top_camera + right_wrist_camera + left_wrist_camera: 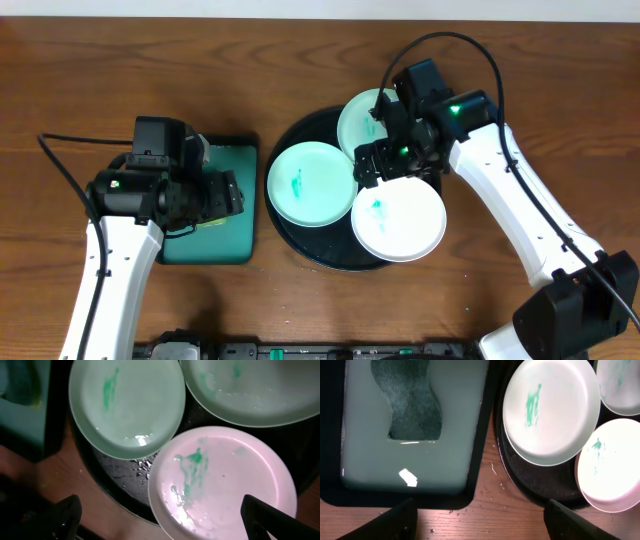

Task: Clean dirty plates on tray and stack at the side
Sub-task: 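Reach the right gripper to the plates and grip the left plate's rim, then grasp the green sponge with the left gripper and lift it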

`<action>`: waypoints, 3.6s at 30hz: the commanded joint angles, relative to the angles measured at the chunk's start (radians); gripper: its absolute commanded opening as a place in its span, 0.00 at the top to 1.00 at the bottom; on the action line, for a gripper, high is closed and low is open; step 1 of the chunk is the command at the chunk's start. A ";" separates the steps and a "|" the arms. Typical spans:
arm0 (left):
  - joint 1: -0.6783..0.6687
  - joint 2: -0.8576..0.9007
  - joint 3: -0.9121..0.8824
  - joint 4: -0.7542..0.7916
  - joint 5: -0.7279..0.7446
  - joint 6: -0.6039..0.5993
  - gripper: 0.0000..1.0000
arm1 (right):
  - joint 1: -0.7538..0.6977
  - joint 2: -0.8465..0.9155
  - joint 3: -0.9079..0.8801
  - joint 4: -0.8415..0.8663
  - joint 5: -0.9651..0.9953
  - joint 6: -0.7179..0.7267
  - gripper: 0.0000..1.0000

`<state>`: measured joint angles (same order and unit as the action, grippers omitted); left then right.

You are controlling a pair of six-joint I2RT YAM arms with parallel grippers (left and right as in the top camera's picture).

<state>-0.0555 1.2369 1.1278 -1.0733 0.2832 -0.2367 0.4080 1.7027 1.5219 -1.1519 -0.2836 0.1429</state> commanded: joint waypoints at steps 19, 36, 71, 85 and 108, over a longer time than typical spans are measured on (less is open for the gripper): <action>-0.003 -0.002 0.017 -0.003 0.000 -0.005 0.03 | 0.080 0.039 -0.157 0.256 0.075 0.416 0.15; -0.003 -0.002 0.017 -0.003 0.000 -0.005 0.03 | 0.091 0.270 -0.222 0.550 -0.048 0.376 0.16; -0.003 -0.002 0.017 -0.002 -0.017 -0.005 0.11 | 0.091 0.280 -0.365 0.692 0.032 0.440 0.99; 0.045 0.238 -0.013 0.130 -0.251 -0.049 0.36 | 0.091 0.280 -0.365 0.671 0.032 0.436 0.99; 0.090 0.648 -0.013 0.334 -0.239 -0.039 0.72 | 0.091 0.280 -0.365 0.639 0.032 0.417 0.99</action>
<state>0.0311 1.8458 1.1259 -0.7521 0.0509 -0.2794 0.4873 1.9560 1.1828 -0.4824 -0.2543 0.5724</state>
